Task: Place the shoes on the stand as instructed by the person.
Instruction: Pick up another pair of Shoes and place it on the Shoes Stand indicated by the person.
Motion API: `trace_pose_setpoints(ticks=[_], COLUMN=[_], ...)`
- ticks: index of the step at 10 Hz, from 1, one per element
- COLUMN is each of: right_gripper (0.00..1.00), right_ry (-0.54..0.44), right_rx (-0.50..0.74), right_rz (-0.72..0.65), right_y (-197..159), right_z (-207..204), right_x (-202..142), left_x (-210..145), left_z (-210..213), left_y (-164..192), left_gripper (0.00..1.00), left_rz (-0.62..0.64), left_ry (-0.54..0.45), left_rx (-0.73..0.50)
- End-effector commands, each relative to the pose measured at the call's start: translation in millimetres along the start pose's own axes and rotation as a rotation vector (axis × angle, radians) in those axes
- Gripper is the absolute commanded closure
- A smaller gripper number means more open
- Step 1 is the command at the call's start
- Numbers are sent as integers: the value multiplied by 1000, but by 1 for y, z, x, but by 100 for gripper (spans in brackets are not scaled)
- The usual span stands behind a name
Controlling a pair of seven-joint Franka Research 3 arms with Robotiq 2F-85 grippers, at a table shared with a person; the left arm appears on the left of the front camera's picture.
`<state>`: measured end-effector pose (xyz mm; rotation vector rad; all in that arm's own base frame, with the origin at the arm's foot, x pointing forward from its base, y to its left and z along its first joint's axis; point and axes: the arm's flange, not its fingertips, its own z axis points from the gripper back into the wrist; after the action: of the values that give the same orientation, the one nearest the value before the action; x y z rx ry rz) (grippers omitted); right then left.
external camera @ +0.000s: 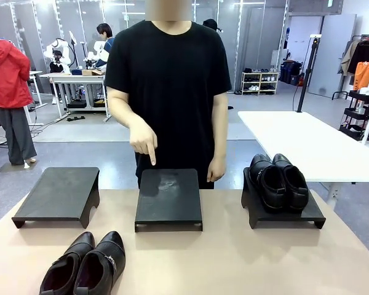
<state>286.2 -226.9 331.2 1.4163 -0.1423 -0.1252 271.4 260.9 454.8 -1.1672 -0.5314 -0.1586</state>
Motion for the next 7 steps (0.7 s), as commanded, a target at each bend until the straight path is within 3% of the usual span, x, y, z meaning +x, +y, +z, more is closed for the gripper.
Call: trace_pose_setpoints(ticks=[1,3,5,7], right_gripper=[0,0,0,0], right_ry=[4,4,4,4], right_rx=[-19,-19,-19,-19], right_rz=[5,5,5,5], right_y=[1,1,1,1], right_z=[-1,-1,-1,-1], right_x=[-5,-5,-5,-5], left_x=[2,9,17,17], left_z=[-15,-40,-75,-116], left_y=[-33,-78,-121,-155], left_gripper=[0,0,0,0], left_rz=[55,25,38,55], left_ry=[54,136,211,241], left_rx=[134,161,288,331])
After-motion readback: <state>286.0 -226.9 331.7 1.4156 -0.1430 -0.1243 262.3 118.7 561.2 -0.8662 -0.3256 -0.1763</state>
